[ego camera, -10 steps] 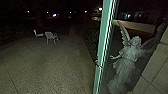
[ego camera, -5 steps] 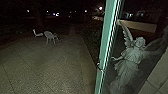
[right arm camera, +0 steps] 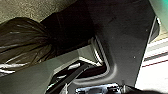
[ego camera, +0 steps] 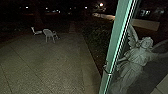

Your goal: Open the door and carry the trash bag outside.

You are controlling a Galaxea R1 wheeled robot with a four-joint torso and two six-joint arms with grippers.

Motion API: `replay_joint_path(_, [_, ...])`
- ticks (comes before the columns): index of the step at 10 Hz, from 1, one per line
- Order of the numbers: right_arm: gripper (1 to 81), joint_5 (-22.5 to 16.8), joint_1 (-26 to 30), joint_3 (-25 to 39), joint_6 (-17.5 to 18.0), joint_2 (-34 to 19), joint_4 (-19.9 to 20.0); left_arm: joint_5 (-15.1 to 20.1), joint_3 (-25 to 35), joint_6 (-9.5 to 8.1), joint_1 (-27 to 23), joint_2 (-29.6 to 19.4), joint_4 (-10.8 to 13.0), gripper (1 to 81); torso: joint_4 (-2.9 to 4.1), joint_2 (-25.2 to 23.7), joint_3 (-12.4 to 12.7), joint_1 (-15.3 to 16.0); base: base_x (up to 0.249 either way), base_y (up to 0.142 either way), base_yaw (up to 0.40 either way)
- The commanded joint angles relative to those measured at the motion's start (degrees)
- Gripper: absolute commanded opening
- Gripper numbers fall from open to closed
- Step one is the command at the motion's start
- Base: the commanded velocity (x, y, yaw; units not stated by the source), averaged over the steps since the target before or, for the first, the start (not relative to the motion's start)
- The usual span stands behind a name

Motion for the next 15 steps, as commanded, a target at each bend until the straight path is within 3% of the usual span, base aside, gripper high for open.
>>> replay_joint_path(1, [81.1,-2.4,0.8,0.6,-0.1,-0.2,-0.2,3.8,0.4,0.1,-1.2,0.3,0.0,1.0,0.0,0.0,0.0,0.0,0.104,0.0,0.0])
replay_joint_path(8, [81.1,-2.4,0.8,0.6,-0.1,-0.2,-0.2,3.8,0.4,0.1,-1.2,0.3,0.0,1.0,0.0,0.0,0.0,-0.1,0.089,0.0,0.0])
replay_joint_path(15, [81.1,-2.4,0.8,0.5,-0.2,-0.1,-0.2,3.9,0.4,0.1,-1.2,0.2,0.0,1.0,0.0,0.1,0.0,-0.1,0.078,0.075,0.0])
